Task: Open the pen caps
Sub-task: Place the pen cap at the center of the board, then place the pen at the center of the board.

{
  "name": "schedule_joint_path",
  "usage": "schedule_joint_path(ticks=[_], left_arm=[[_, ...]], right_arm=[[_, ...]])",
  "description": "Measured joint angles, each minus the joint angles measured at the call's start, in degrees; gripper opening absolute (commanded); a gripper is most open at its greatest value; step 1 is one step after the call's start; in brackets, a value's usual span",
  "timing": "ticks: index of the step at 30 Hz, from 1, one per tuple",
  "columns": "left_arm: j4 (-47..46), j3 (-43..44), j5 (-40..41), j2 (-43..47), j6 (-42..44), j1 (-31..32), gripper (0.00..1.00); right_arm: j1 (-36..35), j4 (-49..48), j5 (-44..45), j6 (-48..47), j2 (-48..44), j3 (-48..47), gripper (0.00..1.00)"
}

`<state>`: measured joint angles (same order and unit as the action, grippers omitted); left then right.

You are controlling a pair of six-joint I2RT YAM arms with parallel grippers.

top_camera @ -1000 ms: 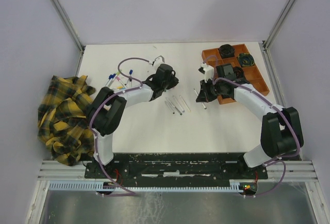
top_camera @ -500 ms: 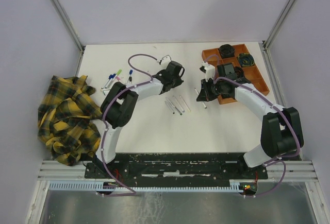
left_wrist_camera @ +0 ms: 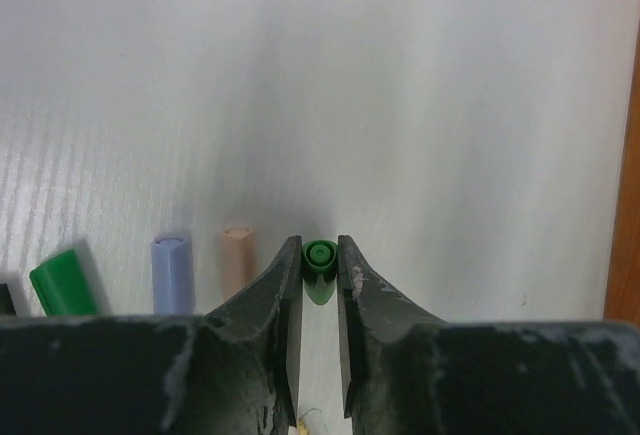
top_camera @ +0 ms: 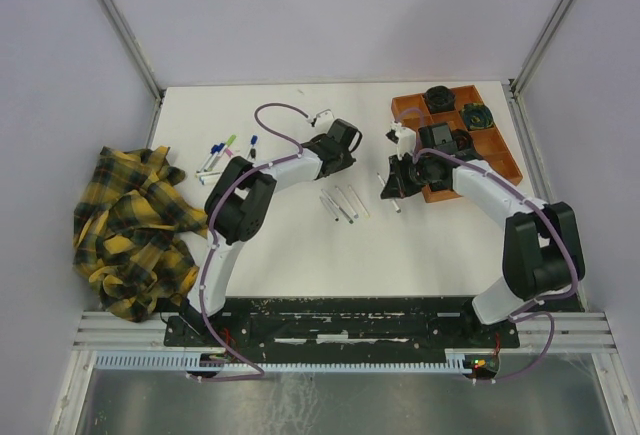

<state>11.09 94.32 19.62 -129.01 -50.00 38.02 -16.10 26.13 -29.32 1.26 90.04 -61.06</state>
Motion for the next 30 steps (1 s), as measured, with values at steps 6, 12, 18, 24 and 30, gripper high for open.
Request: schedule_joint_path(ticks=[6,12,18,24,30], left_arm=[[0.4,0.2,1.0,-0.1,1.3,0.0,0.29],[0.9,0.2,1.3,-0.1,1.5,0.0,0.31],[1.0,0.5,1.3,-0.1,1.9,0.0,0.36],[1.0,0.3,1.2,0.3,2.6,0.0,0.39],[-1.0,-8.2,0.9,9.7,4.6,0.3,0.4]], right_arm=[[0.0,0.2,0.1,0.1,1.1,-0.2,0.03],[0.0,0.5,0.1,0.4,1.9,-0.5,0.04],[0.0,0.5,0.1,0.4,1.9,-0.7,0.04],[0.0,0.6,0.1,0.6,3.0,-0.9,0.04],[0.0,0.5,-0.2,1.8,5.8,-1.1,0.06]])
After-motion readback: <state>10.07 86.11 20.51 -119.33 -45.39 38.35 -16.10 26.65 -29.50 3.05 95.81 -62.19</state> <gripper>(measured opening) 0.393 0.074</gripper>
